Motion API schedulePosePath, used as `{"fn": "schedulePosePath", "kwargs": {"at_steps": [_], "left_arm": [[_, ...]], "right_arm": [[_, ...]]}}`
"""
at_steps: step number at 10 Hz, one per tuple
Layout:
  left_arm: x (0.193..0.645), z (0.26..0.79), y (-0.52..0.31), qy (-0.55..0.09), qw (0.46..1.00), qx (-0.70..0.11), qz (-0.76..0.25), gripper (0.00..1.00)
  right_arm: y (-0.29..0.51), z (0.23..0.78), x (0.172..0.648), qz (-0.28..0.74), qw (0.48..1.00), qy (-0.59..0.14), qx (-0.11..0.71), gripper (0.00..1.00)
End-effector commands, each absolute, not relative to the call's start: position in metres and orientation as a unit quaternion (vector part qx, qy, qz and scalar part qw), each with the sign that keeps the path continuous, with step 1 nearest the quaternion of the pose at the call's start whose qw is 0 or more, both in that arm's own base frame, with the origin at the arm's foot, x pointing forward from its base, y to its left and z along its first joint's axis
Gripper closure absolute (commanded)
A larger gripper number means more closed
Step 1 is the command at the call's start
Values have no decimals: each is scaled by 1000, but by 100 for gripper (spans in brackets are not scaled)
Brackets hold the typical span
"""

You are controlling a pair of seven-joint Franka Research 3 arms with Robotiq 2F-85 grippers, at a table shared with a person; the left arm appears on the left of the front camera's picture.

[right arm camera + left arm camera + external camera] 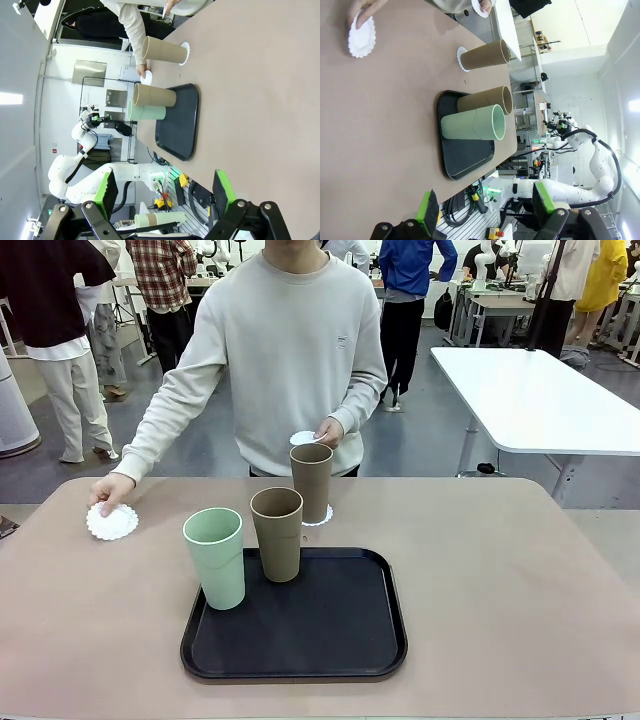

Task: Place coasters on the table and set cups on them.
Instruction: Take one Reusable plastic cup from the Flat Tray and place it on a coaster set by the human.

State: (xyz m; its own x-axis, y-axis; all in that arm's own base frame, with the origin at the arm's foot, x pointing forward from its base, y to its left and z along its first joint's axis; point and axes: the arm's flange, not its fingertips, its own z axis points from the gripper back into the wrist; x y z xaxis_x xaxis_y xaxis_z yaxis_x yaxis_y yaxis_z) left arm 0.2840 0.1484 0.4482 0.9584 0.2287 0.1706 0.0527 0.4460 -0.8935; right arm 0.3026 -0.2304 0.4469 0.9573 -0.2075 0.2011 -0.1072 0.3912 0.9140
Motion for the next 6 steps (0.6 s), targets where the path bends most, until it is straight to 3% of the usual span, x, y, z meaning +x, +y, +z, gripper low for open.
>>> {"fn": "schedulePosePath", "kwargs": {"at_steps": [1, 6], "left_arm": [[284, 447, 148, -140, 836, -528, 44, 0], [284, 447, 148, -140, 836, -528, 44, 0]], "right_arm": [[-232, 447, 302, -30, 824, -138, 549, 0], [-232, 447, 302, -30, 824, -138, 549, 0]]}}
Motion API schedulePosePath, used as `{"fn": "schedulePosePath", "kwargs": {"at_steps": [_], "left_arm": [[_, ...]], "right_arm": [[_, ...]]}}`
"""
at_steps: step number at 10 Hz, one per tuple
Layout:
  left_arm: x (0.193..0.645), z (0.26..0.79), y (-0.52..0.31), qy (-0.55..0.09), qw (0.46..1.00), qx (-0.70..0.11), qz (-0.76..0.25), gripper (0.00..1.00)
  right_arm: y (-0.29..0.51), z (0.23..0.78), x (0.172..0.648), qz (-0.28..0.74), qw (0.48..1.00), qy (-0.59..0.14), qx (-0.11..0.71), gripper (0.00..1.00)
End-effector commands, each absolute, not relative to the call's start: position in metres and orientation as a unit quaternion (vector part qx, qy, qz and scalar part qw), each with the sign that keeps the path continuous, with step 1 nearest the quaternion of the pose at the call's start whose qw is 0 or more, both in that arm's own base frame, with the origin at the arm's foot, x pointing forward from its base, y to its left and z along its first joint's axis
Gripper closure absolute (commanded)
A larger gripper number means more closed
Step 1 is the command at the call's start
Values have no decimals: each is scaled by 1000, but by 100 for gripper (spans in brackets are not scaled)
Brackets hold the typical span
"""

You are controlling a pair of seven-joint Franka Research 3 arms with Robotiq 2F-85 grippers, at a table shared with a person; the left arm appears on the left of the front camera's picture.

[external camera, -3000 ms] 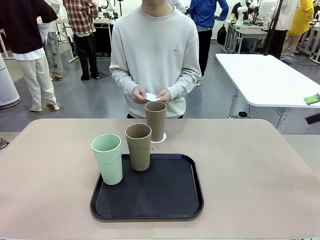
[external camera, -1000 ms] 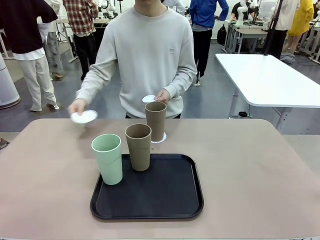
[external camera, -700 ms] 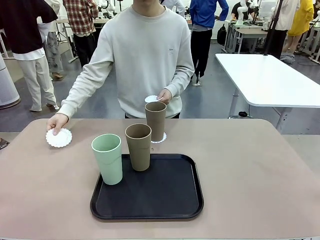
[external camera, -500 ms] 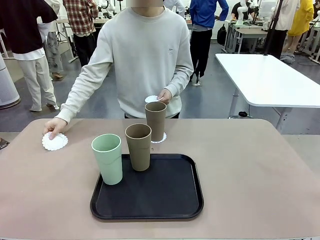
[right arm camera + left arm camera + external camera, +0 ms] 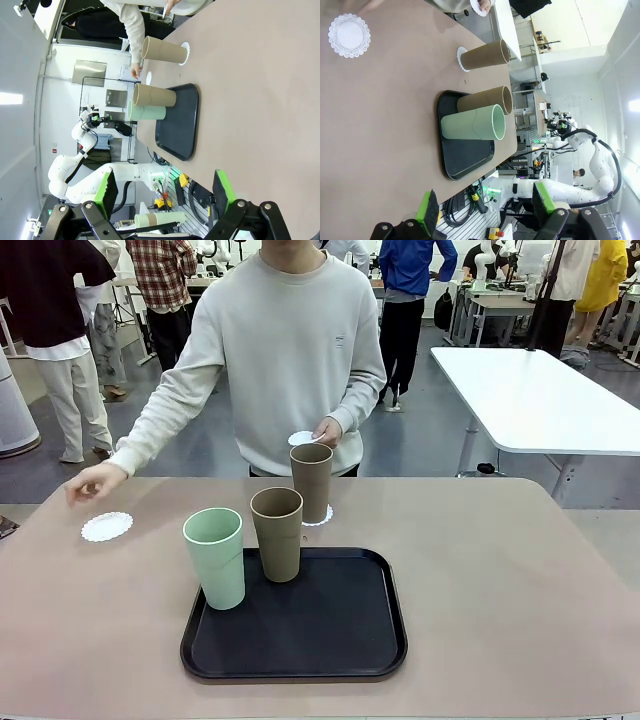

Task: Place coasters on the table and set cups on them.
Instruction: Take one Reusable plastic cup from the Flat Tray and place it on a coaster set by the human.

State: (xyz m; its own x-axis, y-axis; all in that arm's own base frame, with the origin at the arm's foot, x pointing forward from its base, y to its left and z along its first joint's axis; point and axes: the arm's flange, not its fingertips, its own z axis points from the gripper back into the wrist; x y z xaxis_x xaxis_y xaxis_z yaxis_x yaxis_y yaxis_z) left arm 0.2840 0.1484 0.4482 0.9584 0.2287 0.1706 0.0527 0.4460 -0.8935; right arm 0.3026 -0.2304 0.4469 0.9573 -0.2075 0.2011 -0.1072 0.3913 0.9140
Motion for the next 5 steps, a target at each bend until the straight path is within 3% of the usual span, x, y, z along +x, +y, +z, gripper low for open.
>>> {"fn": "schedulePosePath", "kwargs": {"at_steps": [1, 5], "left_arm": [[284, 447, 148, -140, 836, -528, 44, 0], [284, 447, 148, -140, 836, -528, 44, 0]], "right_arm": [[-232, 447, 302, -30, 824, -138, 549, 0], [-232, 447, 302, -30, 824, -138, 549, 0]]}}
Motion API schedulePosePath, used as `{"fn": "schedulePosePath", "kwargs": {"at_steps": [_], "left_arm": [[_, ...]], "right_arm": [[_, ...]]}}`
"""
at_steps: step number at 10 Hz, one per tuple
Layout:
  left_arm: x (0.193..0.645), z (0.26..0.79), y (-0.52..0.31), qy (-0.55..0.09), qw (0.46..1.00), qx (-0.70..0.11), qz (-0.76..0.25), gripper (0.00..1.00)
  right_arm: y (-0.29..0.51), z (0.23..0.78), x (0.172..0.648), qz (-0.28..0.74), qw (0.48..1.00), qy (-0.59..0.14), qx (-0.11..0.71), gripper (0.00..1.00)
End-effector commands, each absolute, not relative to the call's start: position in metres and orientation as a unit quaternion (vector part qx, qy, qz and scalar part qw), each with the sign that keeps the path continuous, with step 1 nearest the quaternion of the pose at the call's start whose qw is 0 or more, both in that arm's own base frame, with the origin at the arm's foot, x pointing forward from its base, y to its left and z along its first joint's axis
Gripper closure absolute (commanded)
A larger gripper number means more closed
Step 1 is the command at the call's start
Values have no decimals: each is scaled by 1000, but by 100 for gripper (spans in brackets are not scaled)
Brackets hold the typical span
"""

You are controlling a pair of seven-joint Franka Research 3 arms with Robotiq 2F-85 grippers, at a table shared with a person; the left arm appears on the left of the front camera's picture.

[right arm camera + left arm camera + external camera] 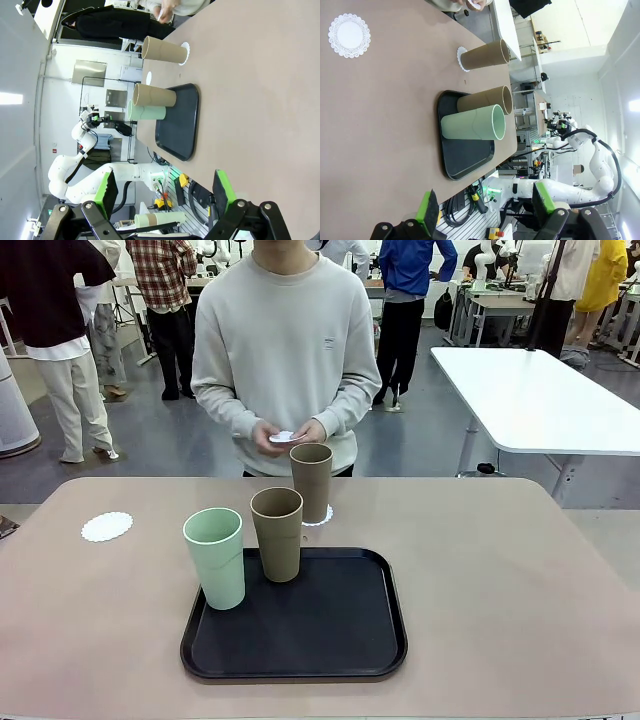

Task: Place coasters on the table and set cups on them.
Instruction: Take one Reusable plastic cup from the Flat Tray and place it on a coaster set by the human.

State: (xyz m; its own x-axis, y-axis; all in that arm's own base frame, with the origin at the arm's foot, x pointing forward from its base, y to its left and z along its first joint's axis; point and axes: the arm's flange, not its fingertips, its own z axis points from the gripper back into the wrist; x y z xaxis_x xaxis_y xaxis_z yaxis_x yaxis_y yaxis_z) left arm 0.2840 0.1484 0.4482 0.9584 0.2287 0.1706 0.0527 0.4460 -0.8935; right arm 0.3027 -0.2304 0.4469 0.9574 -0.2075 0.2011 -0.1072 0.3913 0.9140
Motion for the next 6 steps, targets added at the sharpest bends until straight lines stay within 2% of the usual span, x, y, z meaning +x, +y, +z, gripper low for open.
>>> {"fn": "schedulePosePath", "kwargs": {"at_steps": [1, 6], "left_arm": [[284, 447, 148, -140, 836, -528, 44, 0], [284, 447, 148, -140, 836, -528, 44, 0]], "right_arm": [[-232, 447, 302, -30, 824, -138, 549, 0], [-232, 447, 302, -30, 824, -138, 549, 0]]}}
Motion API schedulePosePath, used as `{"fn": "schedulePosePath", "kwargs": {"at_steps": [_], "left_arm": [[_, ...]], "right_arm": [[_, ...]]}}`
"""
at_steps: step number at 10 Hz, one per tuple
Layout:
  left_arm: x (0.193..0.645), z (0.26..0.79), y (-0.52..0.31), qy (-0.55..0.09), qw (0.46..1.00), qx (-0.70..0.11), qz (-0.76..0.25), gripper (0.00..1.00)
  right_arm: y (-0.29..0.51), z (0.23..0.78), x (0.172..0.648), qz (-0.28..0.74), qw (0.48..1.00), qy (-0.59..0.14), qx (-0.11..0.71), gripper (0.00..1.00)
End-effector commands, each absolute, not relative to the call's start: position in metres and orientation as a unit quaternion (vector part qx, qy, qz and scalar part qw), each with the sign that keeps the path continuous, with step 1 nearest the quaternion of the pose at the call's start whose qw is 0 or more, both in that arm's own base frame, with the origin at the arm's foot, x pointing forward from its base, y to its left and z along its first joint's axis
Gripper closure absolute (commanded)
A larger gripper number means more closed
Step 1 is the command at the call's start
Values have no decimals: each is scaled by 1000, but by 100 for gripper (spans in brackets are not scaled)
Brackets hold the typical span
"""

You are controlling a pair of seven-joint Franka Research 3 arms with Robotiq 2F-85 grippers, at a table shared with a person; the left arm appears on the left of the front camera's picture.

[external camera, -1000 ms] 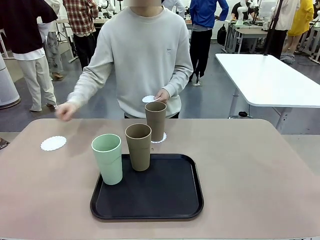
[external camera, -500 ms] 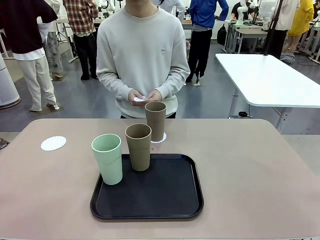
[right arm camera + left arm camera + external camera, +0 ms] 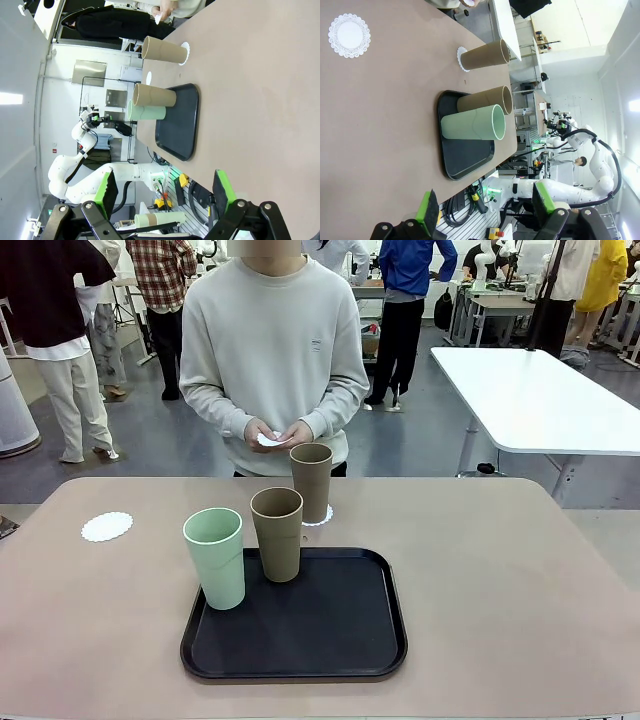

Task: Place coasters on the table and set cups on them.
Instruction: Take one Reusable plastic cup from the Flat Tray and place it on a coaster set by the human.

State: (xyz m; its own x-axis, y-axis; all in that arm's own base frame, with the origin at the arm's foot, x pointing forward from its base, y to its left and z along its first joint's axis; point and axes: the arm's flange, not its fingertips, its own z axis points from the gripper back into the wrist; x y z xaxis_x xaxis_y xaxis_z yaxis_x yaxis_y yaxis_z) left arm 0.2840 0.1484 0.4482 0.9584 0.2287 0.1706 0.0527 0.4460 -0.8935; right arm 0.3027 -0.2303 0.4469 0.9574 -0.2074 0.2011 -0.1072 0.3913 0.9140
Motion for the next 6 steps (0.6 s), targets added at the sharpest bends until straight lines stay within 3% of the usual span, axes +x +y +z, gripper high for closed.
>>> {"fn": "schedulePosePath", "kwargs": {"at_steps": [1, 6], "left_arm": [[284, 447, 148, -140, 836, -528, 44, 0], [284, 447, 148, -140, 836, -528, 44, 0]], "right_arm": [[-232, 447, 302, -30, 824, -138, 549, 0], [-232, 447, 302, -30, 824, -138, 549, 0]]}}
